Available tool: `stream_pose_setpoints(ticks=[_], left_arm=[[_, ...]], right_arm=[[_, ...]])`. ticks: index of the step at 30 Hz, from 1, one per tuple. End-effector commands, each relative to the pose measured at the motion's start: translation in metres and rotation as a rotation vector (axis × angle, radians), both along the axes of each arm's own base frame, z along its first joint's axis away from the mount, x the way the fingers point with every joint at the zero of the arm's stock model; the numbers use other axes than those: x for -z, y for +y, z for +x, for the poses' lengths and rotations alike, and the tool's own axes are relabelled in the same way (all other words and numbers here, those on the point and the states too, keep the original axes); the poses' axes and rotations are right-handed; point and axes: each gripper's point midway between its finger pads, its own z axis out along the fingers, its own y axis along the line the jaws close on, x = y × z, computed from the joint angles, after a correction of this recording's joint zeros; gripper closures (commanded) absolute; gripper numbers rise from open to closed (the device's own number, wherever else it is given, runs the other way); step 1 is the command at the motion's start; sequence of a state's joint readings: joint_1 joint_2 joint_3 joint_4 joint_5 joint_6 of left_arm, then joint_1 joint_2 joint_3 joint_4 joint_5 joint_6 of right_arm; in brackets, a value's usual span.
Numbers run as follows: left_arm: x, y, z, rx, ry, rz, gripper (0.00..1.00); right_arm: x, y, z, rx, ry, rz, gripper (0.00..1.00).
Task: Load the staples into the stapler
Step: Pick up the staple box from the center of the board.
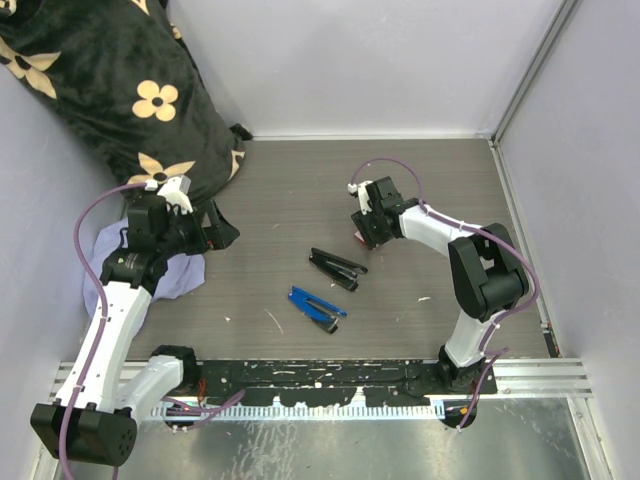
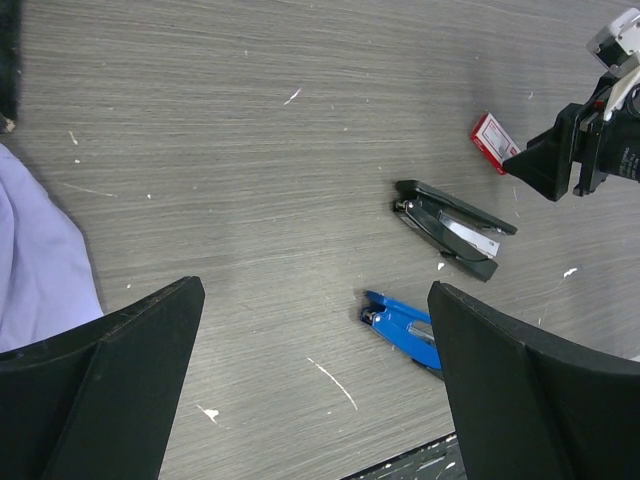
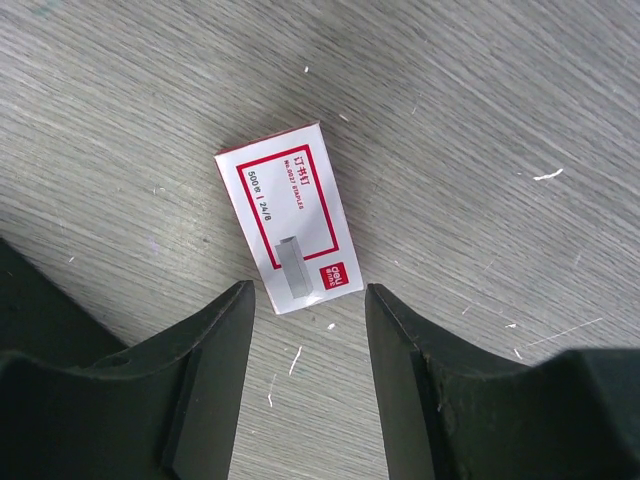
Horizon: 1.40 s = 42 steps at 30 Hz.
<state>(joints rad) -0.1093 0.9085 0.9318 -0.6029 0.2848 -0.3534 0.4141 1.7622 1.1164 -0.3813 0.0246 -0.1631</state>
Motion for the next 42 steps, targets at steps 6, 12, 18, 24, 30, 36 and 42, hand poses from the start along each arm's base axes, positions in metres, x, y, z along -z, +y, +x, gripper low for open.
stream_pose_setpoints(ticks=[6,12,18,24,30,36,42], left_arm=[[-0.01,-0.006,0.002,0.029,-0.035,-0.022,0.02],[-0.009,-0.007,0.002,0.031,-0.031,-0.023,0.02],[-0.008,-0.007,0.002,0.031,-0.029,-0.022,0.02],[-0.009,-0.007,0.002,0.033,-0.03,-0.022,0.02],[-0.008,-0.008,0.002,0.037,-0.024,-0.028,0.02],[-0.01,-0.025,0.009,0.081,-0.009,-0.118,0.02],[-0.01,-0.05,0.015,0.128,0.044,-0.238,0.02]], right_arm=[[-0.004,0.003,0.015,-0.012,-0.042,-0.001,0.35],[0.003,0.011,0.019,-0.035,-0.022,0.02,0.39],[0.001,0.015,0.021,-0.05,-0.026,0.035,0.44],[0.008,0.018,0.018,-0.063,0.008,0.049,0.49],[0.002,0.023,0.016,-0.074,0.009,0.082,0.56],[-0.038,0.029,0.015,-0.085,-0.068,0.14,0.56],[-0.088,0.043,0.009,-0.125,-0.154,0.213,0.56]])
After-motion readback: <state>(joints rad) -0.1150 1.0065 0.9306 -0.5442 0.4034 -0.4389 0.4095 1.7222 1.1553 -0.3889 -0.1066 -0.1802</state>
